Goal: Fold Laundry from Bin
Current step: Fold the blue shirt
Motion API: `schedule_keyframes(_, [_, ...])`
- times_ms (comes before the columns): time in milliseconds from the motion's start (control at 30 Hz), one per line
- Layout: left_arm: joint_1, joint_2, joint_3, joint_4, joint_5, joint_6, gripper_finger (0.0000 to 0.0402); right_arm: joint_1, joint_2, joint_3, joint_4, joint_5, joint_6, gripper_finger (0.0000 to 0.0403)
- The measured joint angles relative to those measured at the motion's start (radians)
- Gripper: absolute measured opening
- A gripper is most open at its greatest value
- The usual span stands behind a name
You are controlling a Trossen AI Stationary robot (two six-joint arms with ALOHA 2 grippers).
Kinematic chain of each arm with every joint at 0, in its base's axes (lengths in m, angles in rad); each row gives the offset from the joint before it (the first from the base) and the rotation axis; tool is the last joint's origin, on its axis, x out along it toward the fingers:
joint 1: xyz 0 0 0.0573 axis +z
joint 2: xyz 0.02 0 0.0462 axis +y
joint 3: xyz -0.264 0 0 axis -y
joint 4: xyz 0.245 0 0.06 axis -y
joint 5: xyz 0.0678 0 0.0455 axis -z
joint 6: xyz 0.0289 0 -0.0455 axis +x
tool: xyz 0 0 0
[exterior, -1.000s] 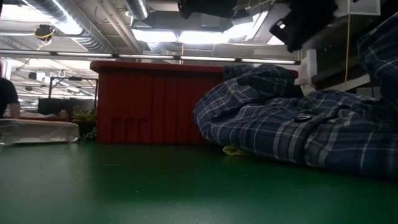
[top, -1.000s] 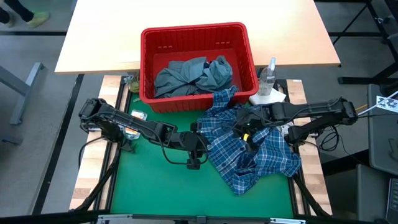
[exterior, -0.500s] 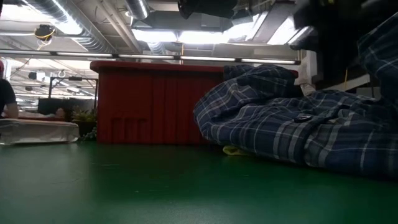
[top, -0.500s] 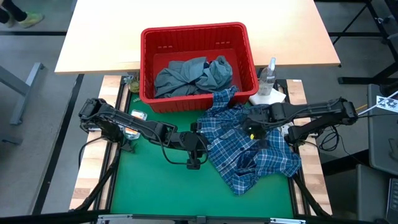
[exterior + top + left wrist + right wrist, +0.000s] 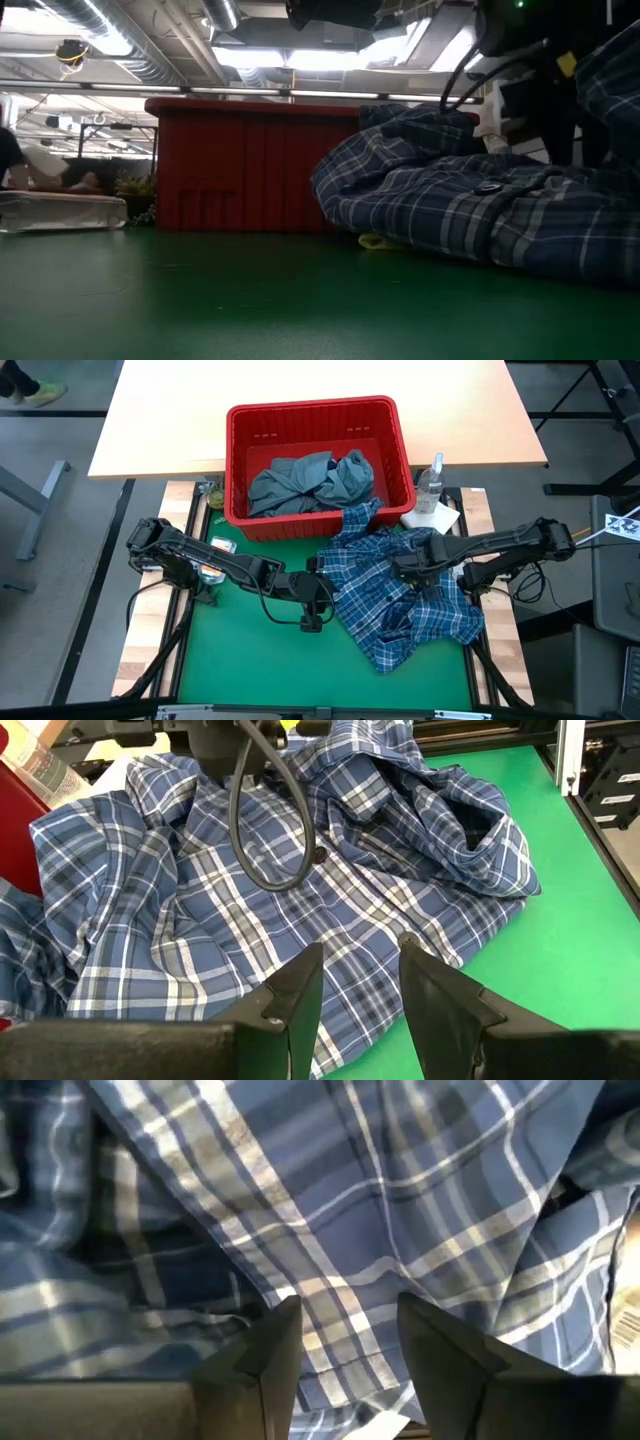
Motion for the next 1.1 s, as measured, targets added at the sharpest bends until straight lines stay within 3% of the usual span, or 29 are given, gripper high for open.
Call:
schedule_keyframes(200, [0.000, 0.000, 0.000, 0.000, -0.001, 0.000, 0.0128, 0.000, 0.000, -0.001, 0.083, -0.016, -0.068, 0.0134])
schedule_keyframes(433, [0.000, 0.000, 0.000, 0.000, -0.002, 0.000, 0.0128, 0.000, 0.000, -0.001, 0.211, -0.019, -0.138, 0.0023])
schedule_keyframes(500, [0.000, 0.000, 0.000, 0.000, -0.002, 0.000, 0.0128, 0.000, 0.000, -0.001, 0.227, -0.011, -0.139, 0.0007])
schedule_keyframes(767, [0.000, 0.000, 0.000, 0.000, -0.003, 0.000, 0.0128, 0.000, 0.000, -0.001, 0.237, 0.014, -0.136, 0.0076])
schedule_keyframes(1100, [0.000, 0.000, 0.000, 0.000, -0.003, 0.000, 0.0128, 0.000, 0.000, -0.001, 0.237, 0.040, -0.134, 0.0190])
